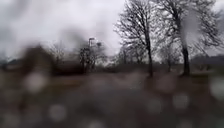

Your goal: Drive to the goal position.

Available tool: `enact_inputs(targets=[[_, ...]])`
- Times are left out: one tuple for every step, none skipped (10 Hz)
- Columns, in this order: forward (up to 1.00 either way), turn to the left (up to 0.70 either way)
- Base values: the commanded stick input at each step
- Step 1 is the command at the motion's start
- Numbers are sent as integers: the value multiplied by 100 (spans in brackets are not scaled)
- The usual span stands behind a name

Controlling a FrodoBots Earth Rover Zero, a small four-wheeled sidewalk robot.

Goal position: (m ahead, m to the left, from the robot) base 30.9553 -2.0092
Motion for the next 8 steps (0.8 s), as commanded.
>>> enact_inputs(targets=[[85,0],[85,0],[85,0],[85,0],[85,0],[85,0],[85,0],[85,0]])
